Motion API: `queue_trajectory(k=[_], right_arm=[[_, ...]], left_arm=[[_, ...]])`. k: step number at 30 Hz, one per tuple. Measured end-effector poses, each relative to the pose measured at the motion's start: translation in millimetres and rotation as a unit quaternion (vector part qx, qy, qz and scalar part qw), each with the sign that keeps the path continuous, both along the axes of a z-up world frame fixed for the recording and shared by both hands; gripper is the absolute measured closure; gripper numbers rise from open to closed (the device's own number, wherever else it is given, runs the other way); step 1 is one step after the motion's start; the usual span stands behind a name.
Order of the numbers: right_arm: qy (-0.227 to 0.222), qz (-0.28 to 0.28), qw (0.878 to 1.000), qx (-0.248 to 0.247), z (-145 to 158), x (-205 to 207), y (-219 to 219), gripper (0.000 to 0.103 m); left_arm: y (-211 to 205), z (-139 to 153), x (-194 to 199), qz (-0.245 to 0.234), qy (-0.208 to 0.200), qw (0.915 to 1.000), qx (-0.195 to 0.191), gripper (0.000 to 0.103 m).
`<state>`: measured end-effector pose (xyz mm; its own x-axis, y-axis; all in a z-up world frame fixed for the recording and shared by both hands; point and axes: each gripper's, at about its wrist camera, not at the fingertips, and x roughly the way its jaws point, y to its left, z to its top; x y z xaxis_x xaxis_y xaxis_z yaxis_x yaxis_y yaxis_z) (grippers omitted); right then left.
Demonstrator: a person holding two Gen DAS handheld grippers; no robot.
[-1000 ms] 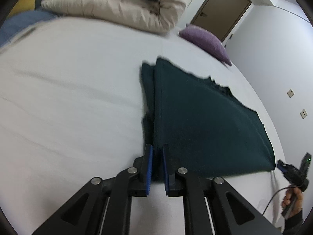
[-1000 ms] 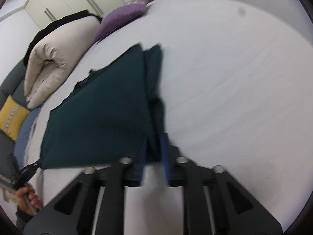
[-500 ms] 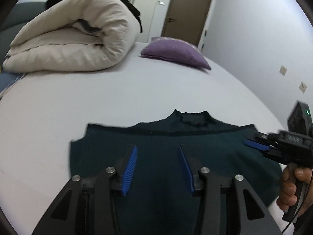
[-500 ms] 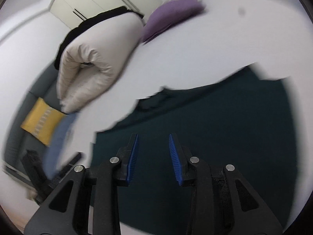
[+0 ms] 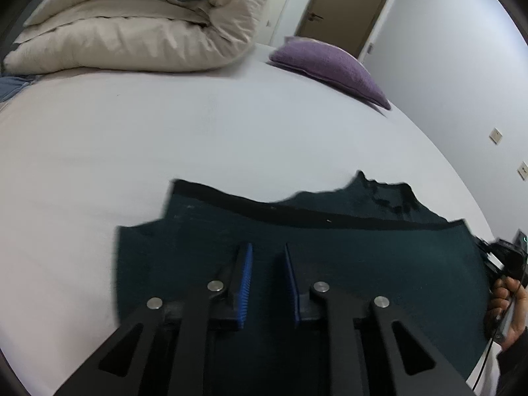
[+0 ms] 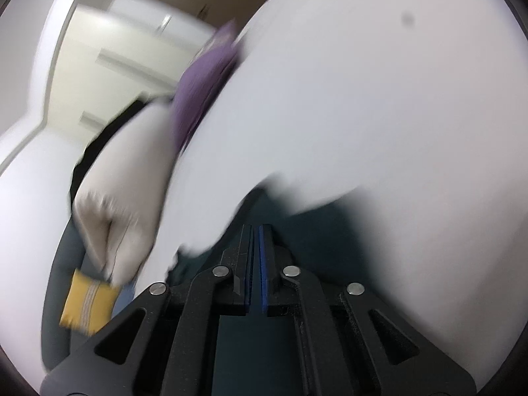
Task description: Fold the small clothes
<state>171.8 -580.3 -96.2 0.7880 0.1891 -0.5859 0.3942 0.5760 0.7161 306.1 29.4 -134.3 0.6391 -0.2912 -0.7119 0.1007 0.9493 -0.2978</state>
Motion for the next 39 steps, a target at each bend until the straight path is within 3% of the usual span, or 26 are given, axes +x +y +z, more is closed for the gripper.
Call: queue_trajectory(k=[1,3,6,8,11,13,14,15,18,19,23,27,30,34,37,39], right_arm=[[-0.001,-0.023,1.0,0.011,3,-11,-14,0.096],[0.009,-0.036,0.999,-0.031,21,-26,-14,0.091],[-0.052,0.037,0.997,-0.047,57,-43,30,0.091],[-0.081,0.129,0.988,-0.038,69,-49,91,0.087],[-0.057,0.284,0.957,-0.032,47,-52,202,0.062],[-0.033,0.341,0.939,-0.019,20,-54,248,0.059],[-0.009,0.355,0.935,-0.011,-4,-54,267,0.059],[0.003,0.353,0.936,-0.004,-17,-55,274,0.059],[-0.004,0.324,0.946,0.014,-37,-62,256,0.078],[-0.008,0.294,0.955,0.032,-37,-65,237,0.078],[-0.019,0.181,0.983,0.011,-33,-94,162,0.078],[-0.026,0.073,0.997,-0.003,-15,-143,87,0.077],[-0.052,0.028,0.998,0.01,2,-157,76,0.074],[-0.067,0.119,0.991,0.004,17,-119,156,0.074],[-0.067,0.211,0.975,0.002,11,-60,233,0.074],[-0.056,0.238,0.97,0.012,-3,-25,264,0.073]], left_arm=[[3,4,-4,0.014,-0.004,0.9998,0.01,0.071],[8,15,-22,0.02,-0.017,0.9997,0.0,0.062],[-6,33,-62,0.004,-0.039,0.9992,0.002,0.05],[-21,39,-88,-0.022,-0.05,0.9984,0.011,0.042],[-33,22,-102,-0.025,-0.027,0.9982,0.048,0.039],[-22,3,-105,-0.011,0.01,0.9993,0.034,0.039],[-20,2,-108,-0.013,0.004,0.9993,0.035,0.039],[-20,1,-111,-0.018,0.001,0.9989,0.044,0.039],[-17,2,-117,-0.029,0.003,0.9978,0.059,0.039],[-15,1,-119,-0.029,0.003,0.9978,0.06,0.039],[-1,2,-129,-0.032,-0.002,0.9978,0.058,0.04],[12,14,-146,-0.012,-0.009,0.998,0.061,0.043],[3,31,-153,-0.011,-0.022,0.9986,0.048,0.041],[-43,36,-144,-0.043,-0.034,0.9938,0.097,0.032],[-54,14,-118,-0.037,0.013,0.9927,0.114,0.032],[-51,3,-107,-0.026,0.03,0.993,0.112,0.029]])
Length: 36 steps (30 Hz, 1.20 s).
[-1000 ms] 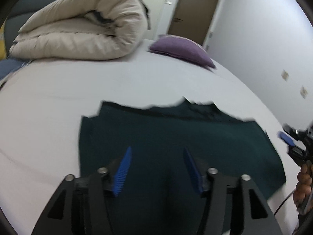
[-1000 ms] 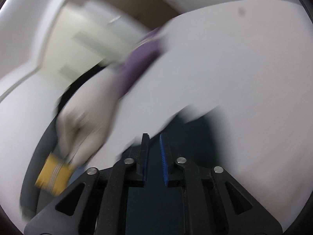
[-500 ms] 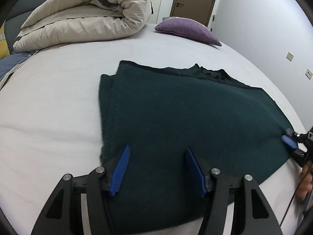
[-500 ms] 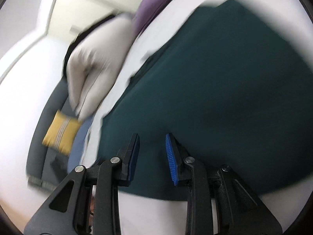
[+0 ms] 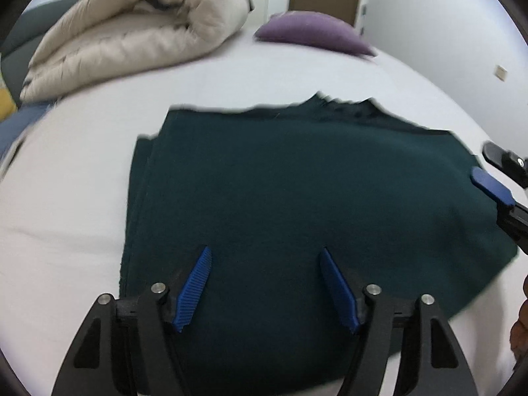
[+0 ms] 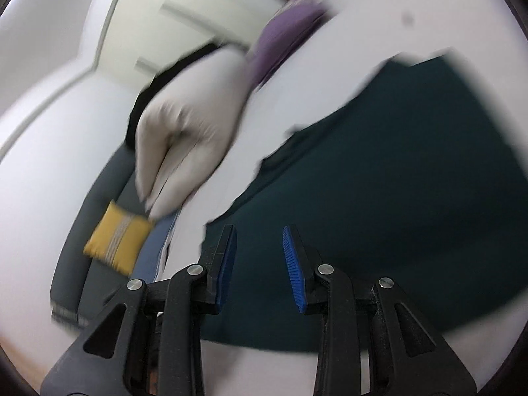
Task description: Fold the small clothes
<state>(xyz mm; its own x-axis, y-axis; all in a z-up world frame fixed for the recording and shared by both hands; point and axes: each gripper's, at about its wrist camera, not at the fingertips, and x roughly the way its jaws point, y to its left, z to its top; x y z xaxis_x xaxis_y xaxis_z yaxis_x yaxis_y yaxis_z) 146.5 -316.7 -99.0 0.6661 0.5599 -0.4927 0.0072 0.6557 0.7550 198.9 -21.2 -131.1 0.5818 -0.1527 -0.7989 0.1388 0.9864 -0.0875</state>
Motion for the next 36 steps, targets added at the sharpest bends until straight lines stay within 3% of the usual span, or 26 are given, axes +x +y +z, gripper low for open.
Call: queue_trajectory(k=[4,8,13,16,18,20,24,26,31,36], right_arm=[[0.056,-0.014,0.998,-0.007,-39,53,13,0.073],[0.041,-0.056,0.997,0.02,-57,64,-31,0.074],[0.027,-0.142,0.989,0.003,-50,56,-110,0.074],[0.019,-0.186,0.982,-0.034,-28,37,-140,0.072],[0.014,-0.207,0.976,-0.062,-10,8,-171,0.068],[0.017,-0.219,0.973,-0.074,-4,-7,-181,0.055],[0.026,-0.209,0.972,-0.107,7,-46,-208,0.05],[0.046,-0.192,0.975,-0.105,-1,-42,-206,0.05],[0.072,-0.175,0.98,-0.062,-17,-63,-219,0.05],[0.085,-0.141,0.986,-0.026,-24,-52,-208,0.05]], left_arm=[[-2,-2,1,-0.002,-0.004,0.9999,0.009,0.028],[-2,-6,0,-0.004,-0.008,0.9999,0.012,0.027],[-2,-6,3,-0.004,-0.007,0.9999,0.012,0.026],[-2,-6,3,-0.003,-0.008,0.9999,0.013,0.026],[-3,-7,2,-0.003,-0.008,0.9999,0.015,0.026],[-3,-7,3,-0.003,-0.009,0.9998,0.016,0.026],[-4,-7,2,-0.003,-0.01,0.9998,0.018,0.026],[-3,-7,2,-0.003,-0.01,0.9998,0.018,0.026],[-3,-5,4,-0.001,-0.004,0.9999,0.014,0.026],[-4,-4,4,0.005,0.0,0.9999,0.014,0.026]])
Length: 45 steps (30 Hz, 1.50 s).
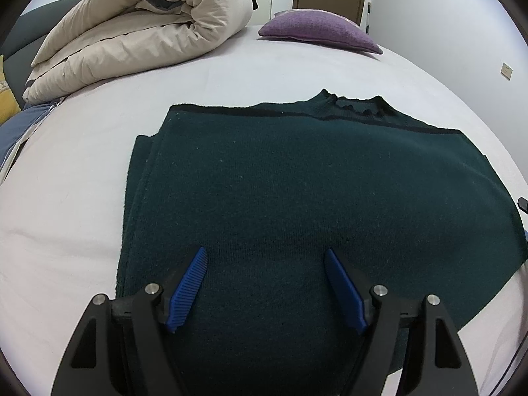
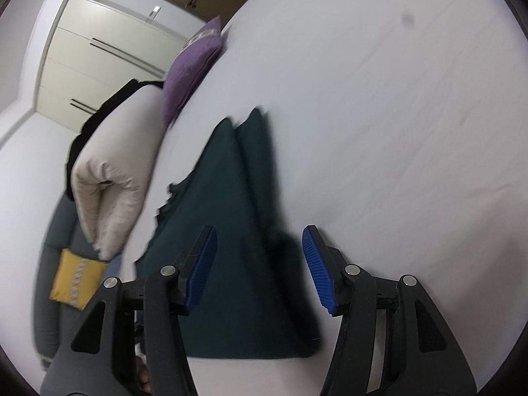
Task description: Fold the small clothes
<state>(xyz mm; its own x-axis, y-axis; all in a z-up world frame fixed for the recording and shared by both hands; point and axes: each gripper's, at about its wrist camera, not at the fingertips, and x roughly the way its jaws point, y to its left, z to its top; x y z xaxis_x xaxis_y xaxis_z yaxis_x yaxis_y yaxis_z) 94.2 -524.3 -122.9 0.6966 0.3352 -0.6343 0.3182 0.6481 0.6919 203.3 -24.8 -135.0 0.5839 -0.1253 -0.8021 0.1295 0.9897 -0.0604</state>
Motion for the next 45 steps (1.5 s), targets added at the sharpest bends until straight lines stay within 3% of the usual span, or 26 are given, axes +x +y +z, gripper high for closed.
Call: queue_trajectory(k=[11,19,25,27,31,33,36,41,45], right_arm=[[0.002,0.011,0.999,0.032,5,-11,-3,0.05],[0.003,0.01,0.999,0.05,8,-13,4,0.049],[0.016,0.02,0.999,0.047,8,-2,19,0.05],[0.018,0.019,0.999,0.043,7,1,22,0.053],[0.024,0.01,0.999,0.041,3,-2,24,0.076],[0.024,0.003,0.999,0.04,0,-5,23,0.084],[0.019,-0.001,0.999,0.034,-1,-9,25,0.086],[0.021,-0.008,1.0,0.003,5,-7,36,0.087],[0.029,-0.012,0.999,-0.035,14,-2,47,0.087]], left_arm=[[1,6,0,0.003,0.008,0.9998,-0.016,0.028],[-20,25,-3,-0.034,0.002,0.9958,-0.084,0.028],[-48,24,10,-0.058,0.006,0.9929,-0.104,0.028],[-51,22,16,-0.053,0.009,0.9923,-0.112,0.029],[-54,22,19,-0.057,0.011,0.991,-0.121,0.029],[-57,17,18,-0.061,0.01,0.9925,-0.106,0.029],[-59,9,18,-0.068,0.012,0.9931,-0.095,0.03],[-47,5,24,-0.056,0.021,0.989,-0.135,0.029],[-46,4,24,-0.06,0.02,0.9887,-0.136,0.029]])
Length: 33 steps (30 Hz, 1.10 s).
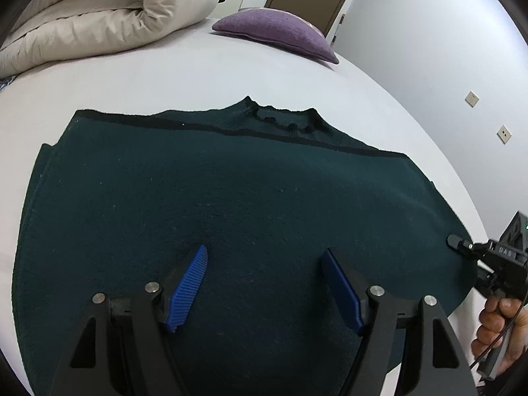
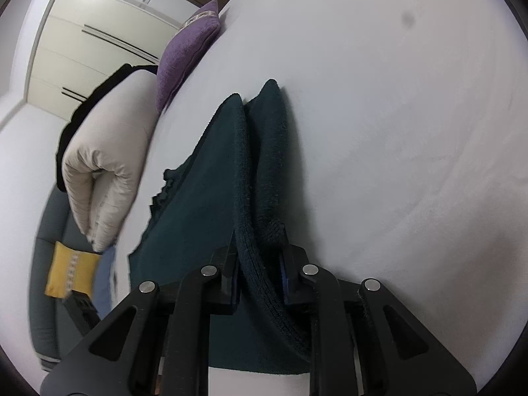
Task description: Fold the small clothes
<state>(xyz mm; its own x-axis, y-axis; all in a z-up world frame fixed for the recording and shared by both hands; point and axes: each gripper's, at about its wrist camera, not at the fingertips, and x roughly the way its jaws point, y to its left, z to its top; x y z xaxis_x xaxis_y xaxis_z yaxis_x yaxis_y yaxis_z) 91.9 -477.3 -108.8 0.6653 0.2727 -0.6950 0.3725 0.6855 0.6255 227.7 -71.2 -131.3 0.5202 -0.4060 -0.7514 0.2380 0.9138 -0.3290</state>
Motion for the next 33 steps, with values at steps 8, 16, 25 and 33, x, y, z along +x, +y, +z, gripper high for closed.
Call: queue_trajectory(k=[8,16,25,33], right_arm=[[-0.004,0.037,0.985,-0.166,56,25,77,0.088],[-0.027,0.34,0.873,-0.35,50,51,302,0.088],[-0.037,0.355,0.854,-0.378,35,44,311,0.088],[-0.055,0.365,0.839,-0.399,37,32,309,0.086]], left_arm=[[24,0,6,0.002,0.023,0.9963,-0.083,0.03],[108,-8,15,0.076,0.091,0.947,-0.299,0.026],[84,0,36,0.035,0.129,0.9436,-0.303,0.017],[52,-10,62,0.007,0.189,0.9432,-0.273,0.088]])
